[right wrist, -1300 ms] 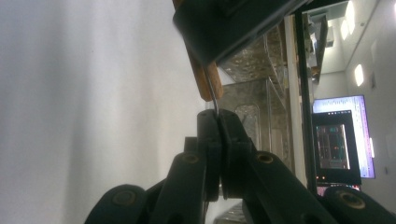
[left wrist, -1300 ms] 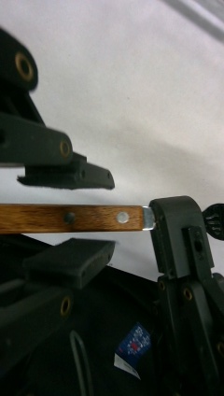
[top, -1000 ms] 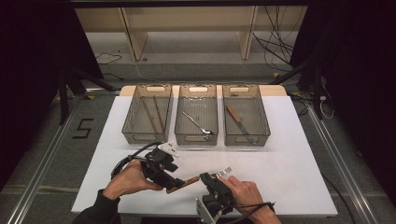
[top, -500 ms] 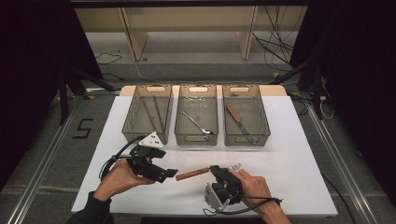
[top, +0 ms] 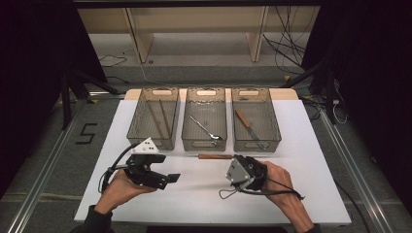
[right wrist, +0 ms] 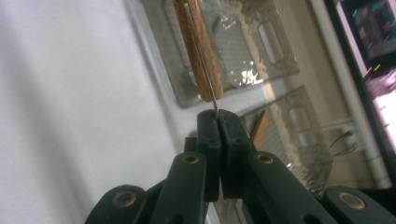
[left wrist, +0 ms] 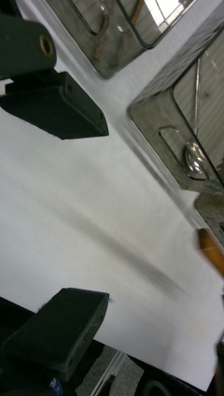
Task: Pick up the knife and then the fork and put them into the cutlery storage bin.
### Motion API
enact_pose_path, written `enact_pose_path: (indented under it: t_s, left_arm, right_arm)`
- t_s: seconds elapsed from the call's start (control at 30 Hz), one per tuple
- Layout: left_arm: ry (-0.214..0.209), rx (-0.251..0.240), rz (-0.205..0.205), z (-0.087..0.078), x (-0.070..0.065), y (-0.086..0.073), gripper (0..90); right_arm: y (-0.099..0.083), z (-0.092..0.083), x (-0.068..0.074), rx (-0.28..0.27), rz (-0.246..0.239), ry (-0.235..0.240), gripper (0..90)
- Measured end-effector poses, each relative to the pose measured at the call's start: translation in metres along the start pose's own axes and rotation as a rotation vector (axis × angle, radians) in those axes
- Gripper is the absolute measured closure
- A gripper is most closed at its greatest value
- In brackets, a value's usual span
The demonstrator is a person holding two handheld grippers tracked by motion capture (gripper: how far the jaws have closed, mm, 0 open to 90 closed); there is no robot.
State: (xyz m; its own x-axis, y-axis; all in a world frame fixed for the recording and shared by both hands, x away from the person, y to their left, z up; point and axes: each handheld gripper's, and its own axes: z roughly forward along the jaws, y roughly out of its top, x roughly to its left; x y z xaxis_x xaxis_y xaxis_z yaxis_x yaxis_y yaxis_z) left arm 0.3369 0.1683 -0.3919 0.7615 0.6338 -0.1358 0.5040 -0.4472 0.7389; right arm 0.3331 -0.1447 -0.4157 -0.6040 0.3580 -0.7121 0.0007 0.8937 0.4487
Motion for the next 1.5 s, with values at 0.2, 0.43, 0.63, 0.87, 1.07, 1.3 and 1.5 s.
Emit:
enact_pose_path:
  t_s: [0.2,0.43,0.63,0.87,1.07,1.3,1.5]
  left_arm:
    - [0.017,-0.009,-0.016,0.001,0.004,-0.011,15.9]
    - [0.049,-0.012,-0.033,0.003,0.01,-0.023,15.8]
    - [0.063,-0.021,-0.045,0.002,0.016,-0.028,15.8]
    - [0.079,-0.042,-0.052,0.0,0.019,-0.032,15.5]
    - [0.088,-0.064,-0.052,-0.002,0.02,-0.034,15.5]
    - [0.09,-0.082,-0.058,-0.005,0.02,-0.036,15.5]
    - [0.088,-0.088,-0.058,-0.004,0.02,-0.038,15.5]
  right_arm:
    - [-0.003,0.009,-0.035,0.007,0.213,0.077,88.8]
    - [-0.01,0.02,-0.082,0.02,0.494,0.21,88.8]
    - [-0.018,0.031,-0.113,0.02,0.67,0.277,88.8]
    - [-0.024,0.05,-0.14,0.062,0.761,0.285,88.7]
    - [-0.029,0.069,-0.155,0.093,0.809,0.281,88.7]
    - [-0.038,0.09,-0.163,0.155,0.841,0.243,88.6]
    - [-0.05,0.101,-0.165,0.213,0.875,0.216,88.5]
